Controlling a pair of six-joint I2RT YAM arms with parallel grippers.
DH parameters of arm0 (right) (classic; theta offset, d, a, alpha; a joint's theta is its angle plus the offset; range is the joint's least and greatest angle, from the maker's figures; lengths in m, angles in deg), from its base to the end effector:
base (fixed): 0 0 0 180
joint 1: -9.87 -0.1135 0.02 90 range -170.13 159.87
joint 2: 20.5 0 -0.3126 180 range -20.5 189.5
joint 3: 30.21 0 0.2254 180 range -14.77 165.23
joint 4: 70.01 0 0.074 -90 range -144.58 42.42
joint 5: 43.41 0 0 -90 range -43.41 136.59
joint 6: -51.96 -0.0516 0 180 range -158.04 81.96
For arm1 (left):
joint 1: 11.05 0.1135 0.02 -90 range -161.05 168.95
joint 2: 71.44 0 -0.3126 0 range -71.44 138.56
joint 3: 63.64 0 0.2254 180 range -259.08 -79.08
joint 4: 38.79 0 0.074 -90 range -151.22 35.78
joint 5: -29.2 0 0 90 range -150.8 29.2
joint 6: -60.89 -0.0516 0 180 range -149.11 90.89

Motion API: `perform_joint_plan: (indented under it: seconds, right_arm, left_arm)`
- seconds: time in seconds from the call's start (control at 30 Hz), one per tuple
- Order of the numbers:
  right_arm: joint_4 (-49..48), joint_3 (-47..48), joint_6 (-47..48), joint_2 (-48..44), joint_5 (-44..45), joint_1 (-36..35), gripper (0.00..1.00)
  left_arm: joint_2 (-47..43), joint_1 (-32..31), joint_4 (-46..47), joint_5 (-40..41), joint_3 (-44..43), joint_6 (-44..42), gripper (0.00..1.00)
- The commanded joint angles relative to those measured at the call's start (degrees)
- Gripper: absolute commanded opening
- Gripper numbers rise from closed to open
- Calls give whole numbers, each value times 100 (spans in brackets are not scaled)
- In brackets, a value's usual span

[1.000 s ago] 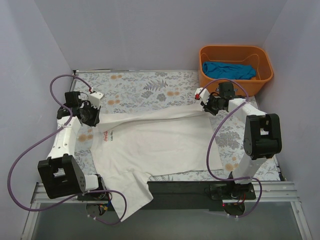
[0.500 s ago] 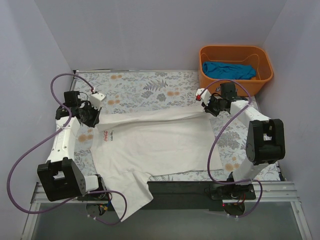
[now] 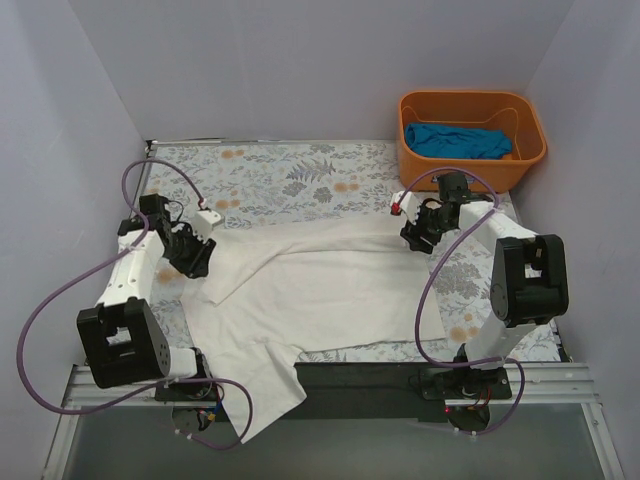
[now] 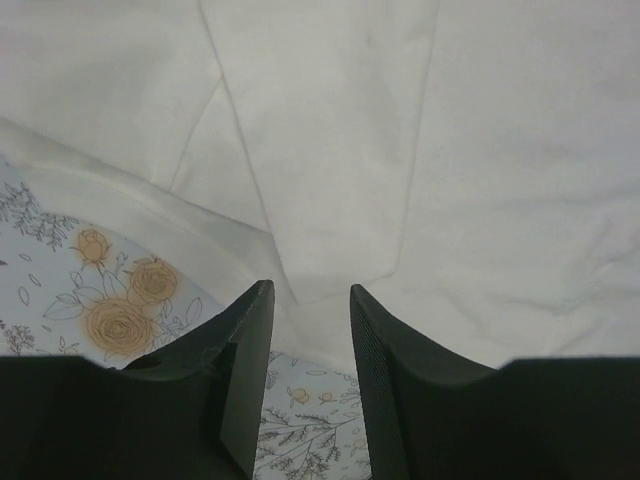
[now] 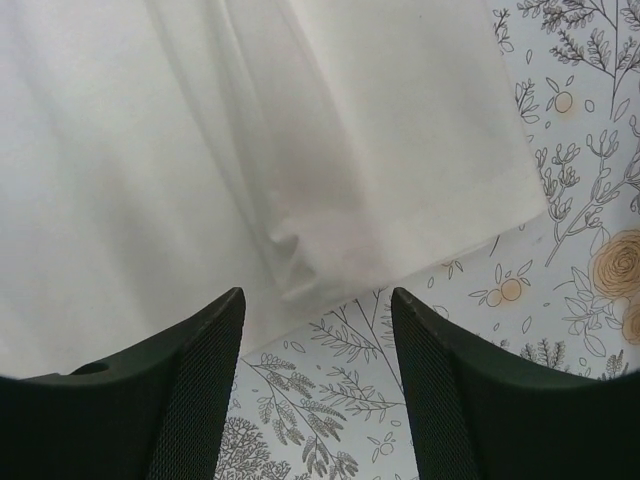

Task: Fold and stack the t-shirts
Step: Fold the tshirt

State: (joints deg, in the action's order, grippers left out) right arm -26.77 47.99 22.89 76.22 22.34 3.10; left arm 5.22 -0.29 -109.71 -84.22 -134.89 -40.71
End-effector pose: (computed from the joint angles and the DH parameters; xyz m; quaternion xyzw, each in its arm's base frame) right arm 0.3228 0.0597 0.2457 -0.5707 0.7589 0.0728 0.3051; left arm 0.2012 0.0174 0.2785 0.0313 0.9720 -0.1751 0.1534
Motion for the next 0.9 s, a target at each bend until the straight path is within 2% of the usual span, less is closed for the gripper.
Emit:
perform_joint_plan:
  seconds: [0.0, 0.1, 0.2, 0.3, 0.43, 0.67, 0.7, 0.87]
  right_arm:
    - [479, 464, 35, -190, -18, -9, 67]
    - [829, 1079, -360, 204, -36, -70, 63]
    - [1181, 1701, -555, 732, -80, -202, 55]
    - [1376, 1993, -714, 1084, -36, -290, 51]
    - [1542, 2091, -521, 1322, 96, -369, 51]
    - [1754, 1942, -187, 1419, 254, -422, 53]
    - [1754, 1924, -152, 1428, 280, -413, 53]
    - [1815, 1836, 7, 1375, 456, -422, 55]
  left_arm:
    - [251, -21, -235, -645, -772, 86, 36]
    - [849, -293, -68, -655, -1177, 762, 43]
    - [1333, -556, 493, -532, -1326, 1641, 43]
    - [1789, -812, 1004, -137, -1449, 2318, 43]
    - [2413, -918, 1180, 206, -1590, 2531, 43]
    - [2784, -997, 1435, 382, -1547, 2530, 43]
    - [2819, -1197, 1453, 399, -1547, 2531, 43]
    - [2968, -1331, 1646, 523, -1529, 2636, 43]
